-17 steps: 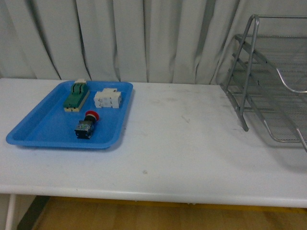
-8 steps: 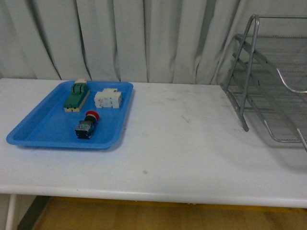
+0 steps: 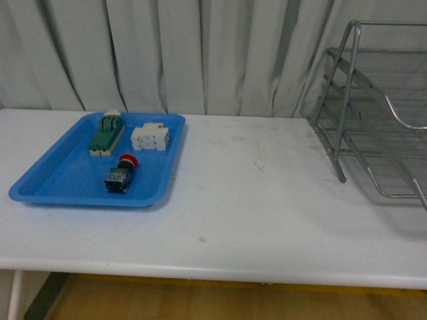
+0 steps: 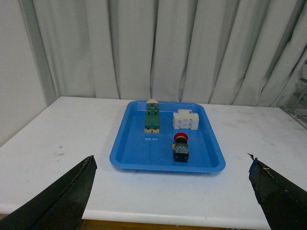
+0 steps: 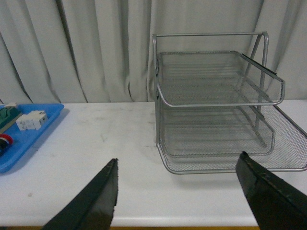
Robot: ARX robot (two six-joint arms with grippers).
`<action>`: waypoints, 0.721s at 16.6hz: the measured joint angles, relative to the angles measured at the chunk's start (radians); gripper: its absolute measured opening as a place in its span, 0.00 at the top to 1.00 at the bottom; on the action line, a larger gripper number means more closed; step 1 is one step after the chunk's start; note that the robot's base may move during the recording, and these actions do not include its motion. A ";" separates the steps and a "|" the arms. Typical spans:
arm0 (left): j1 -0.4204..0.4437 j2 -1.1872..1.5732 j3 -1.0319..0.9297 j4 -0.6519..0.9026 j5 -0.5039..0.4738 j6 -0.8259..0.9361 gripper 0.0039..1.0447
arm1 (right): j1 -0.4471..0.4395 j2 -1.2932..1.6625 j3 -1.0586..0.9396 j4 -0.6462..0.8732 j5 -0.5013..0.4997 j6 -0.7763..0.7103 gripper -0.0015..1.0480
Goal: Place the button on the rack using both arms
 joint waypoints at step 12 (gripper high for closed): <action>-0.032 0.255 0.137 -0.163 -0.200 -0.201 0.06 | 0.000 0.000 0.000 0.000 0.000 0.000 0.06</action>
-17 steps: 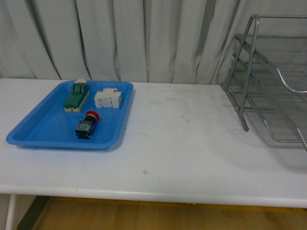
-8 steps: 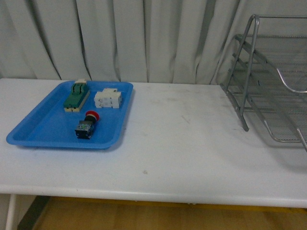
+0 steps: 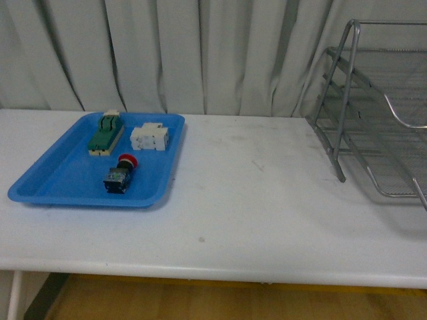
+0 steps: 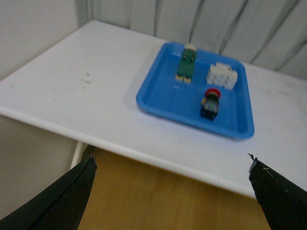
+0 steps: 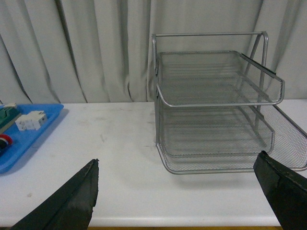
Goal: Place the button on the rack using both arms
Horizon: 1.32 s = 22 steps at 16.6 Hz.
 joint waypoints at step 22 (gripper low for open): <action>-0.106 1.910 1.287 0.116 0.213 0.135 0.06 | 0.000 0.000 0.000 -0.001 0.000 0.000 0.06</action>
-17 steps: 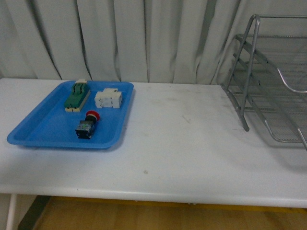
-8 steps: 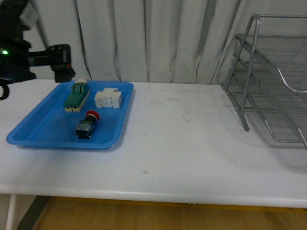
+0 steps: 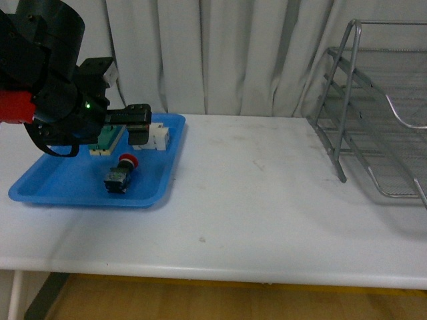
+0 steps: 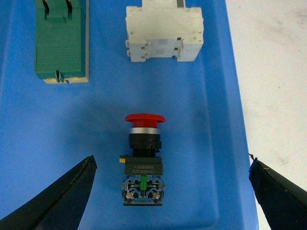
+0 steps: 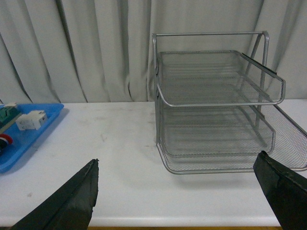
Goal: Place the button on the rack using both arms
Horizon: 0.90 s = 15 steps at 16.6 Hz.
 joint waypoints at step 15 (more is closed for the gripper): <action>0.010 0.210 0.130 -0.045 -0.129 -0.009 0.06 | 0.000 0.000 0.000 0.000 0.000 0.000 0.06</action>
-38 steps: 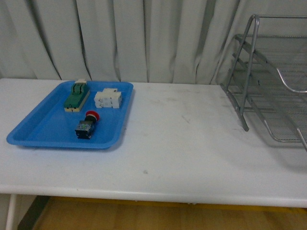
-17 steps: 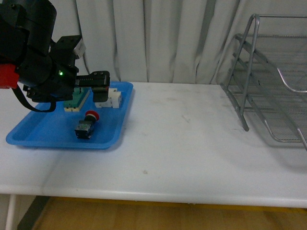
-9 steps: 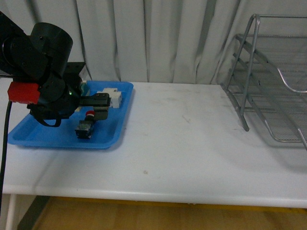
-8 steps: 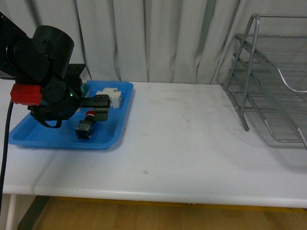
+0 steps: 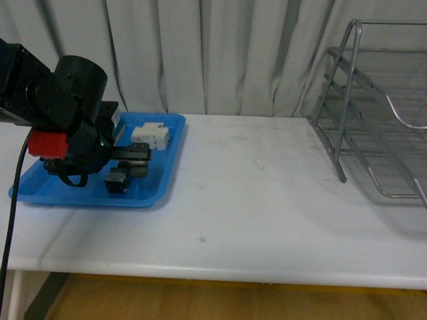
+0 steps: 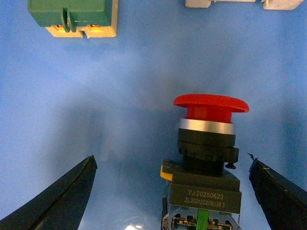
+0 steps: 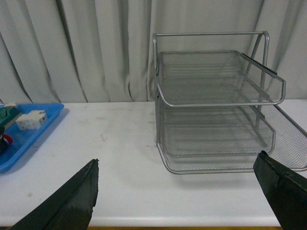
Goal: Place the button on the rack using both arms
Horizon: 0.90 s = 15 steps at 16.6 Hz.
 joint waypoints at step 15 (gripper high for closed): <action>-0.019 -0.136 -0.134 0.112 0.074 0.053 0.65 | 0.000 0.000 0.000 0.000 0.000 0.000 0.06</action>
